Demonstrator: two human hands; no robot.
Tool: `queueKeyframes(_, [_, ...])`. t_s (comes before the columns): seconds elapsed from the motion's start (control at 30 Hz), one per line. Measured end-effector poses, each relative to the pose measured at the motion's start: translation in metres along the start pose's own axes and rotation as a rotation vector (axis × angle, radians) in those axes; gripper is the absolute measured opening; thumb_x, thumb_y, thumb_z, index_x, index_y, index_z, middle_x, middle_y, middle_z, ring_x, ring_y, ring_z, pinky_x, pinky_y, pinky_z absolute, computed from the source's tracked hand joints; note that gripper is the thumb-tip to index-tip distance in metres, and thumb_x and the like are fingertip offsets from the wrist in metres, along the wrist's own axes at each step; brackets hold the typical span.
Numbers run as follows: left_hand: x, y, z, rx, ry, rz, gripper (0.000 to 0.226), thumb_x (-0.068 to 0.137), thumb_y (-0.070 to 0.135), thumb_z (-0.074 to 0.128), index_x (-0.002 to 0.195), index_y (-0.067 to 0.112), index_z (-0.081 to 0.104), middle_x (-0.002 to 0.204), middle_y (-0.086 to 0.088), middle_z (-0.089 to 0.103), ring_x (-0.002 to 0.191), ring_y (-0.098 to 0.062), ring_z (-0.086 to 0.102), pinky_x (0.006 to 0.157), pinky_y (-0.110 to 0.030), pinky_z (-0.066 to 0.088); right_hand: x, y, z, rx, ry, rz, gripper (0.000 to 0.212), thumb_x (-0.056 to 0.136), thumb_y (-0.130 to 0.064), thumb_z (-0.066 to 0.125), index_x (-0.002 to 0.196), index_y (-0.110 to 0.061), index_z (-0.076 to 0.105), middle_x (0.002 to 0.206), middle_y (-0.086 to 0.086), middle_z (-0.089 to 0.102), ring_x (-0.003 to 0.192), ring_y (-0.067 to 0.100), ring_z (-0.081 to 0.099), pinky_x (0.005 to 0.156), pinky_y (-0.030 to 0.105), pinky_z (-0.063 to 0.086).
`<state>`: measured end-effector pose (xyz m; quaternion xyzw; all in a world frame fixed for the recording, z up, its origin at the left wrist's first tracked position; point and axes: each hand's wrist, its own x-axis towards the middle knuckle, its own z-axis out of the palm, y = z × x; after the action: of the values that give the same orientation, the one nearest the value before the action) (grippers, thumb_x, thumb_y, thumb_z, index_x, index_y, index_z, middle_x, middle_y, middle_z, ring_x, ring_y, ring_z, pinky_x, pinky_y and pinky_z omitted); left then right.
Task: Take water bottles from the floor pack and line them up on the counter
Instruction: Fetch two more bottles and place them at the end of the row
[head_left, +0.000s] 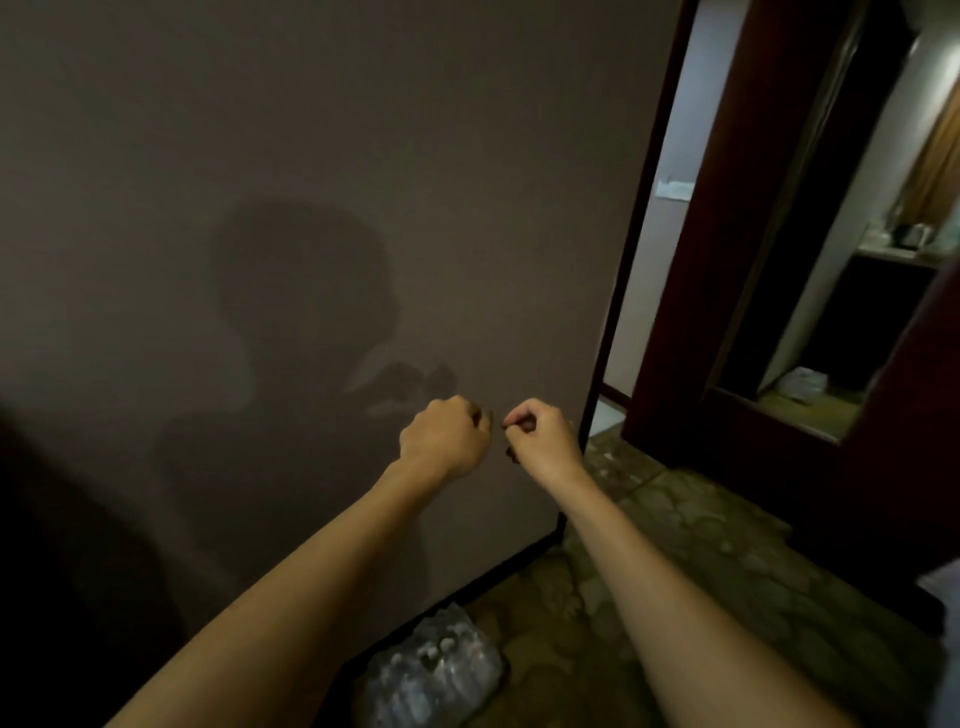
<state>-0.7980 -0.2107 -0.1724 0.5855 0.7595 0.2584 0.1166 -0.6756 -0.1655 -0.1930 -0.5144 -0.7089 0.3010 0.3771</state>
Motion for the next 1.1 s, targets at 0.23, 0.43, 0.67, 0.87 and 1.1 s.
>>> queueKeyframes(0.23, [0.05,-0.037,0.082,-0.085,-0.182,-0.112,0.036,0.097,0.046,0.041,0.09,0.021,0.066,0.09,-0.004,0.068,0.081,-0.022,0.068,0.08,-0.041,0.058,0.044,0.069,0.037,-0.084,-0.16,0.126,0.02,0.093,-0.008,0.055,0.082,-0.025,0.056,0.086,0.004,0.065,0.085,0.022,0.066,0.074,0.032,0.055])
queueKeyframes(0.43, [0.116,-0.069,0.131,-0.148,-0.202,-0.237,0.036,0.095,0.042,0.042,0.085,0.019,0.068,0.087,-0.004,0.069,0.078,-0.023,0.068,0.079,-0.041,0.059,0.1,0.116,0.089,-0.136,-0.33,0.211,0.033,0.093,-0.005,0.055,0.069,-0.028,0.049,0.068,-0.003,0.056,0.082,0.027,0.066,0.072,0.036,0.052])
queueKeyframes(0.67, [0.15,-0.126,0.181,-0.156,-0.294,-0.414,0.035,0.095,0.041,0.043,0.087,0.018,0.068,0.092,-0.007,0.071,0.084,-0.025,0.069,0.081,-0.041,0.057,0.14,0.169,0.137,-0.158,-0.5,0.318,0.024,0.092,-0.01,0.053,0.073,-0.025,0.052,0.076,0.002,0.061,0.083,0.026,0.066,0.077,0.037,0.055])
queueKeyframes(0.87, [0.157,-0.16,0.223,-0.15,-0.383,-0.572,0.03,0.097,0.036,0.045,0.078,0.018,0.061,0.092,-0.009,0.068,0.083,-0.024,0.065,0.073,-0.032,0.051,0.148,0.218,0.174,-0.201,-0.787,0.46,0.012,0.095,-0.013,0.052,0.083,-0.019,0.052,0.078,0.001,0.055,0.068,0.015,0.056,0.059,0.026,0.047])
queueKeyframes(1.1, [0.156,-0.178,0.262,-0.253,-0.392,-0.795,0.027,0.095,0.035,0.05,0.094,0.015,0.068,0.092,-0.008,0.071,0.083,-0.022,0.069,0.082,-0.039,0.059,0.164,0.28,0.197,-0.205,-1.002,0.519,0.007,0.097,-0.013,0.05,0.093,-0.012,0.056,0.078,-0.001,0.052,0.065,0.006,0.049,0.063,0.02,0.046])
